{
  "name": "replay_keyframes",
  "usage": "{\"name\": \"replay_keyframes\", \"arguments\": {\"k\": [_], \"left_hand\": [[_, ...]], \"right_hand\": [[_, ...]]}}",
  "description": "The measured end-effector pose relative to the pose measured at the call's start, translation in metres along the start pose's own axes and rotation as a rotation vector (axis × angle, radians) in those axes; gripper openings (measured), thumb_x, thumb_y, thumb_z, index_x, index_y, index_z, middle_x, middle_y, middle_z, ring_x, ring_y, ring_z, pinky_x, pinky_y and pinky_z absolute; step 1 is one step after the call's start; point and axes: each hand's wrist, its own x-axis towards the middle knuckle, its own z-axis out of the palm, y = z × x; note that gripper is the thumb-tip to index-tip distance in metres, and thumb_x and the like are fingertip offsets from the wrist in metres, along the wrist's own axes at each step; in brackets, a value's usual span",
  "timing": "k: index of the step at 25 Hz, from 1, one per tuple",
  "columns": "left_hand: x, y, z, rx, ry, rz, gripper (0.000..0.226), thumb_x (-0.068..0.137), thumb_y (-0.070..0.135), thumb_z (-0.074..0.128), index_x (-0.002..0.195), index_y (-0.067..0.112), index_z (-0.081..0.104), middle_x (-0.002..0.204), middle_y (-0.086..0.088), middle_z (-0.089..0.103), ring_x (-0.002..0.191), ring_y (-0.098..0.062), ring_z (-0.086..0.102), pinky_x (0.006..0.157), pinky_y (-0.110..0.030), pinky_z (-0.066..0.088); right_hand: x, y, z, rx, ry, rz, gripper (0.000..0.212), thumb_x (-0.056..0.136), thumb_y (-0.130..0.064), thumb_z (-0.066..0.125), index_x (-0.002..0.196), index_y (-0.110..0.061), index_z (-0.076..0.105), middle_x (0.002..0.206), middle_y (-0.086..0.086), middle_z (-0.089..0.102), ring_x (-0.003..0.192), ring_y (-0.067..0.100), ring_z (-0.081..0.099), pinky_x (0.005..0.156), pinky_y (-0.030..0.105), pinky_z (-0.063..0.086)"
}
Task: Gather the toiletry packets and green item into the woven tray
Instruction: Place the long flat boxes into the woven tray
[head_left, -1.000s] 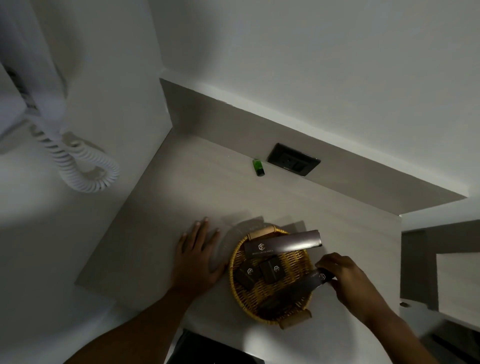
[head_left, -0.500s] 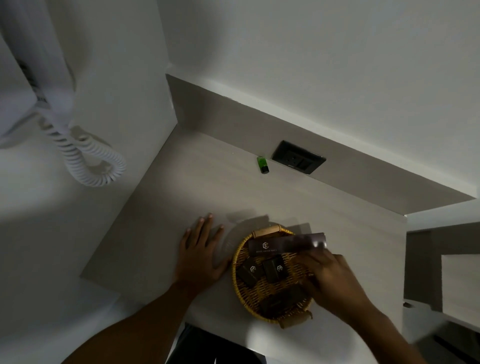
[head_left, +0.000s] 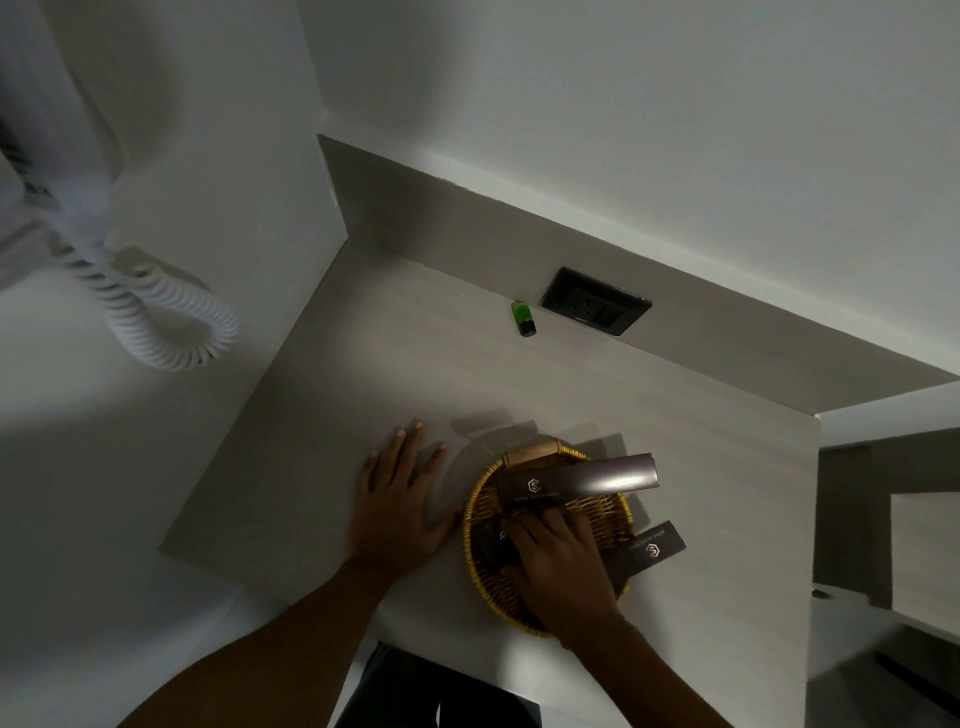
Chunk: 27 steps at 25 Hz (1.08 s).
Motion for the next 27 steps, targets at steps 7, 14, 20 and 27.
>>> {"name": "replay_keyframes", "arguments": {"k": [7, 14, 20, 27], "left_hand": [[0.001, 0.001, -0.002, -0.017, -0.002, 0.004, 0.085, 0.079, 0.066, 0.053, 0.153, 0.029, 0.032, 0.167, -0.007, 0.015, 0.154, -0.026, 0.011, 0.116, -0.052, 0.022], [0.001, 0.001, -0.004, -0.033, -0.01, -0.002, 0.084, 0.079, 0.065, 0.052, 0.153, 0.029, 0.033, 0.167, -0.007, 0.016, 0.153, -0.026, 0.012, 0.118, -0.053, 0.021], [0.0, 0.001, -0.005, -0.04, -0.013, -0.003, 0.083, 0.081, 0.066, 0.049, 0.152, 0.028, 0.034, 0.167, -0.007, 0.017, 0.153, -0.027, 0.012, 0.119, -0.053, 0.02], [0.0, 0.001, -0.004, -0.04, -0.027, 0.005, 0.085, 0.08, 0.065, 0.053, 0.153, 0.029, 0.031, 0.167, -0.006, 0.015, 0.154, -0.026, 0.012, 0.118, -0.053, 0.021]], "right_hand": [[-0.011, -0.011, 0.001, -0.008, -0.018, 0.078, 0.044, 0.067, -0.053, 0.07, 0.099, -0.023, 0.068, 0.099, -0.003, 0.072, 0.097, 0.022, 0.062, 0.081, 0.041, 0.042], [-0.022, 0.024, -0.004, 0.15, 0.042, 0.362, 0.05, 0.078, -0.056, 0.063, 0.113, -0.02, 0.062, 0.115, 0.006, 0.066, 0.103, 0.028, 0.061, 0.09, 0.047, 0.046], [-0.021, 0.017, 0.004, 0.211, -0.12, 0.411, 0.056, 0.078, -0.051, 0.065, 0.124, -0.022, 0.054, 0.127, 0.004, 0.062, 0.118, 0.028, 0.057, 0.11, 0.058, 0.016], [-0.018, 0.022, -0.011, 0.23, -0.1, 0.411, 0.04, 0.085, -0.057, 0.049, 0.114, -0.031, 0.057, 0.12, -0.005, 0.064, 0.114, 0.021, 0.056, 0.104, 0.052, 0.022]]}}
